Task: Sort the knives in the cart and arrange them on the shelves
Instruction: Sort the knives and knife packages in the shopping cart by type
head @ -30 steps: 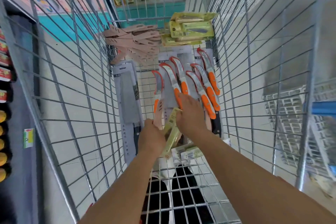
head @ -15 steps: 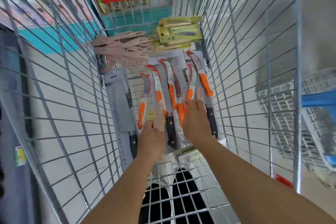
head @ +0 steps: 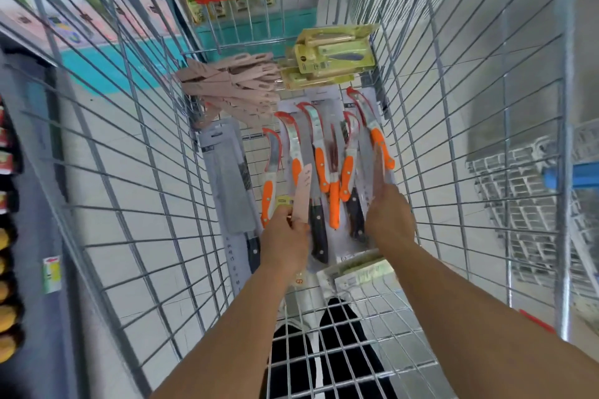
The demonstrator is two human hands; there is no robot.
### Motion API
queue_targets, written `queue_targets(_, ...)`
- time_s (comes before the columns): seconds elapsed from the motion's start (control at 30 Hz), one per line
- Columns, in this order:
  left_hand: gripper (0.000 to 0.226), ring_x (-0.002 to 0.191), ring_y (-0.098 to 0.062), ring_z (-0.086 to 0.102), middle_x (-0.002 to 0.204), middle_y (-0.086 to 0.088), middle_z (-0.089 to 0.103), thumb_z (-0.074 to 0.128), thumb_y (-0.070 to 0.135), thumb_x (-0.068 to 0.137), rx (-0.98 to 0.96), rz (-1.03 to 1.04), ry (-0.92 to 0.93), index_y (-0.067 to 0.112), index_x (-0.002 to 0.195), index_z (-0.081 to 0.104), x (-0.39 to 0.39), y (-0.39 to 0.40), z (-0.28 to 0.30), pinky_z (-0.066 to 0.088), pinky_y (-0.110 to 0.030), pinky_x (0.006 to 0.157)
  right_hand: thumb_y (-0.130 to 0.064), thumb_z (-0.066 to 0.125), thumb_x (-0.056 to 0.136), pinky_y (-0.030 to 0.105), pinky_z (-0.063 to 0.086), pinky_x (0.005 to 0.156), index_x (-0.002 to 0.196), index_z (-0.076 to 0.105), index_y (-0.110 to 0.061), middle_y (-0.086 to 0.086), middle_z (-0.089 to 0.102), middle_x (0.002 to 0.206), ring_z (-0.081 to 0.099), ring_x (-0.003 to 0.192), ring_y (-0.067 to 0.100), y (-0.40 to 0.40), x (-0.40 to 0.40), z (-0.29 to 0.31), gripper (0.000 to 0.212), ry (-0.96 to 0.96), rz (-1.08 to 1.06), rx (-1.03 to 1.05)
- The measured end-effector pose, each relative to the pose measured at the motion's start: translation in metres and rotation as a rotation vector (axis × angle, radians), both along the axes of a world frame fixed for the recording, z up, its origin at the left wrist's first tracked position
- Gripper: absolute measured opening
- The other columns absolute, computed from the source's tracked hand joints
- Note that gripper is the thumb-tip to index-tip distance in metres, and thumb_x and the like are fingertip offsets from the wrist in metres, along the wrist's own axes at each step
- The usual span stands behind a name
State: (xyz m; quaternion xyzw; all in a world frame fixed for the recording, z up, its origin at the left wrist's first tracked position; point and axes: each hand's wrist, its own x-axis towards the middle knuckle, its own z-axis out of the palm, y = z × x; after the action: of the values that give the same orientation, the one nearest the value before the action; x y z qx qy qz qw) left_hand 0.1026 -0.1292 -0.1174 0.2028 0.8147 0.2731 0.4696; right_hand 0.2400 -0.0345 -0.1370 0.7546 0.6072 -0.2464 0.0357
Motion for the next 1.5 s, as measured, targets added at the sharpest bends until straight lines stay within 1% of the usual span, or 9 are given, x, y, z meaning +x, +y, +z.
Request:
queue_targets(0.1, 0.013, 0.071, -0.01, 0.06, 0.084, 0.004, 0.065, 0.045, 0.013, 0.096, 0.057, 0.128, -0.111, 0.018, 0.094, 0.056, 0.0, 0.007, 0.009, 0.047, -0.022, 0.057, -0.024, 0.041, 0.098, 0.03, 0.032, 0.053, 0.088, 0.049, -0.018, 0.005, 0.059, 0.078, 0.052, 0.066, 0.023, -0.005, -0.01, 0.019, 0.014, 0.257, 0.076, 0.1)
queue_targets(0.27, 0.013, 0.072, -0.007, 0.066, 0.08, 0.008, 0.068, 0.052, 0.022, 0.095, 0.14, 0.333, -0.208, 0.023, 0.085, 0.06, -0.01, 0.033, 0.035, 0.049, -0.025, 0.061, -0.016, 0.045, 0.098, 0.01, 0.034, 0.05, 0.088, 0.061, -0.019, -0.008, 0.057, 0.067, 0.053, 0.06, 0.005, -0.012, -0.064, 0.055, 0.018, 0.607, 0.268, -0.023)
queue_targets(0.57, 0.017, 0.089, -0.025, 0.066, 0.101, -0.015, 0.068, 0.051, 0.016, 0.097, 0.157, 0.763, -0.546, 0.005, 0.106, 0.06, -0.056, 0.072, 0.041, 0.054, -0.032, 0.073, -0.014, 0.042, 0.099, 0.037, 0.048, 0.076, 0.129, 0.052, -0.023, 0.009, 0.065, 0.101, 0.061, 0.084, 0.019, 0.019, -0.113, 0.056, 0.033, 0.758, 0.675, -0.188)
queue_targets(0.73, 0.022, 0.086, -0.022, 0.062, 0.109, -0.015, 0.066, 0.049, 0.015, 0.095, 0.162, 0.818, -0.534, 0.009, 0.113, 0.062, -0.075, 0.105, 0.033, 0.05, -0.028, 0.068, -0.018, 0.043, 0.098, 0.039, 0.047, 0.079, 0.137, 0.037, -0.037, 0.006, 0.054, 0.11, 0.056, 0.099, 0.027, 0.062, -0.14, 0.033, 0.044, 0.493, 0.865, -0.137)
queue_targets(0.87, 0.03, 0.102, -0.037, 0.061, 0.117, -0.019, 0.062, 0.04, 0.021, 0.098, 0.141, 0.584, -0.296, 0.014, 0.124, 0.054, -0.097, 0.137, 0.028, 0.051, -0.049, 0.087, -0.011, 0.049, 0.089, 0.038, 0.047, 0.084, 0.145, 0.026, -0.036, 0.006, 0.051, 0.129, 0.055, 0.111, 0.03, 0.109, -0.17, 0.029, 0.066, 0.26, 1.088, -0.009)
queue_targets(1.0, 0.044, 0.119, -0.027, 0.052, 0.134, -0.006, 0.054, 0.041, 0.011, 0.094, 0.081, 0.317, 0.151, 0.016, 0.138, 0.042, -0.11, 0.133, 0.013, 0.041, -0.031, 0.092, -0.002, 0.049, 0.082, 0.04, 0.047, 0.081, 0.145, 0.032, -0.032, 0.011, 0.054, 0.124, 0.056, 0.104, 0.035, 0.147, -0.215, 0.027, 0.072, 0.131, 1.263, 0.244)
queue_targets(1.1, 0.049, 0.129, -0.022, 0.04, 0.142, -0.004, 0.045, 0.043, 0.012, 0.093, -0.008, 0.066, 0.319, 0.017, 0.142, 0.039, -0.11, 0.111, -0.002, 0.033, -0.031, 0.104, -0.013, 0.032, 0.082, 0.04, 0.041, 0.086, 0.144, 0.035, -0.031, 0.01, 0.055, 0.119, 0.052, 0.105, 0.032, 0.164, -0.243, 0.017, 0.064, 0.093, 1.312, 0.338)
queue_targets(1.3, 0.062, 0.146, -0.02, 0.005, 0.158, -0.001, 0.009, 0.043, 0.006, 0.092, -0.216, -0.359, 0.362, 0.022, 0.148, 0.021, -0.094, 0.079, -0.028, 0.017, -0.039, 0.115, -0.012, 0.048, 0.086, 0.041, 0.03, 0.096, 0.145, 0.032, -0.033, 0.005, 0.046, 0.134, 0.038, 0.118, 0.028, 0.18, -0.255, -0.025, 0.064, 0.018, 1.43, 0.321)
queue_targets(1.5, 0.066, 0.146, -0.021, -0.009, 0.16, -0.002, 0.001, 0.045, 0.008, 0.093, -0.247, -0.459, 0.378, 0.021, 0.15, 0.014, -0.087, 0.069, -0.035, 0.007, -0.042, 0.118, -0.004, 0.053, 0.071, 0.041, 0.026, 0.096, 0.14, 0.035, -0.03, 0.004, 0.039, 0.135, 0.034, 0.119, 0.028, 0.171, -0.252, -0.025, 0.076, 0.019, 1.348, 0.29)
